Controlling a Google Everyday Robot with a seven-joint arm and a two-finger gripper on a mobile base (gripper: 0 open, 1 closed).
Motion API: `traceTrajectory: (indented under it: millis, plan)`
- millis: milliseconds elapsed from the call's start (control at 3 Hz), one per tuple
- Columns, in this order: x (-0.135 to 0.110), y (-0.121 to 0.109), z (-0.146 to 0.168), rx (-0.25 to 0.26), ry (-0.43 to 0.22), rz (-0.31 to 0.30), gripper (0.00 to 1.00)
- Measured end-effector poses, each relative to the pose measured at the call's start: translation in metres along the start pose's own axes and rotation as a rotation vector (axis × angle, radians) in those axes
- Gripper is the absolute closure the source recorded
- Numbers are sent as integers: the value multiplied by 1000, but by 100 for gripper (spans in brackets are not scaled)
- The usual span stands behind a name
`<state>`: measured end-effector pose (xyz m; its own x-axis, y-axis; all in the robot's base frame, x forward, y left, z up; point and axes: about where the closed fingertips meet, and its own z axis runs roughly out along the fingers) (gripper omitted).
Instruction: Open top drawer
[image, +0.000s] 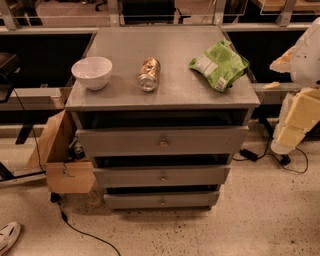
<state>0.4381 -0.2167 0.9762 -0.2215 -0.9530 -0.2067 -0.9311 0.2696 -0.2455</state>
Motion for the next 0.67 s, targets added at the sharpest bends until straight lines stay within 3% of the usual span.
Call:
traceTrajectory:
  millis: [333, 667]
  plan:
    - [0, 0, 0, 0, 0, 0, 0]
    - [0, -6, 12, 13, -65, 9, 0]
